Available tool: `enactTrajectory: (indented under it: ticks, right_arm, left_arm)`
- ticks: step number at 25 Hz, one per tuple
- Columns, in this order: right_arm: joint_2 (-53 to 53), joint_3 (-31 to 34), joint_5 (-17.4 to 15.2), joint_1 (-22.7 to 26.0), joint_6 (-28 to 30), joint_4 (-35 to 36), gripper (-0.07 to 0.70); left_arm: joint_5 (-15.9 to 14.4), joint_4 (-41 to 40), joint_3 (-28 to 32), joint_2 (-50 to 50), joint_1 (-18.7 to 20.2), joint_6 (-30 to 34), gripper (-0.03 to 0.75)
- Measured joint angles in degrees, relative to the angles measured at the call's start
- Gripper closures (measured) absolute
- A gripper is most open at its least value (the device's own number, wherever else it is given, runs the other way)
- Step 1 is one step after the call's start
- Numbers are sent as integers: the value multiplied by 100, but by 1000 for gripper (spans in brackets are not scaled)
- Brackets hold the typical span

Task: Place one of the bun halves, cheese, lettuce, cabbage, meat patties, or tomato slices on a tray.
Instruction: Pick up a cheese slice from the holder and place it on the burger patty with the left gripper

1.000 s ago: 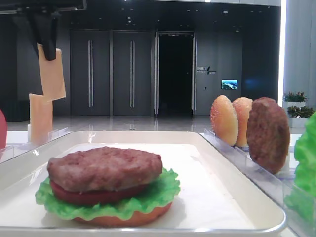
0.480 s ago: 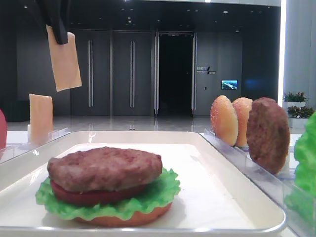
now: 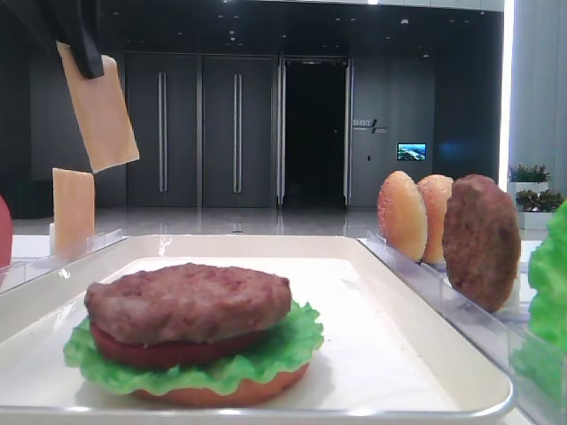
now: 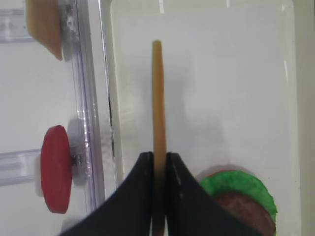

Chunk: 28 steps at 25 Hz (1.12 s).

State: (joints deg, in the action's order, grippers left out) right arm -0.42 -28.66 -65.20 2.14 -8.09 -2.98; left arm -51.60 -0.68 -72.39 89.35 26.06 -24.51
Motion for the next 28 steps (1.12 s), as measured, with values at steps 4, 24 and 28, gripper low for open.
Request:
enactTrajectory:
  ticks: [4,24,28]
  right_arm:
    - [0,0,0,0,0,0,171]
    - [0,0,0,0,0,0,171]
    - [0,0,0,0,0,0,171]
  left_arm:
    - [275,178,394,-321,0,0,680]
    - [1253,1834,1931,-1325,0,1112,680]
    - [1429,2474,2159,-1446,0,1699,680]
